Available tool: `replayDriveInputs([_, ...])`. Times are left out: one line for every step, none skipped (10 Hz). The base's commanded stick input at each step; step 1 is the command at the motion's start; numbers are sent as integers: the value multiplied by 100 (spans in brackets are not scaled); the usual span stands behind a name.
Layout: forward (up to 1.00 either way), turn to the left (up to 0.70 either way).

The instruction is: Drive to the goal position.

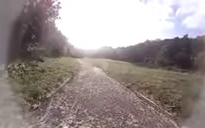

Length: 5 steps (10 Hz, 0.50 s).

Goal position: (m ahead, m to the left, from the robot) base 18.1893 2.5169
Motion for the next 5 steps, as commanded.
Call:
replayDriveInputs([70,0])
replayDriveInputs([70,0])
replayDriveInputs([70,0])
replayDriveInputs([70,0])
replayDriveInputs([70,0])
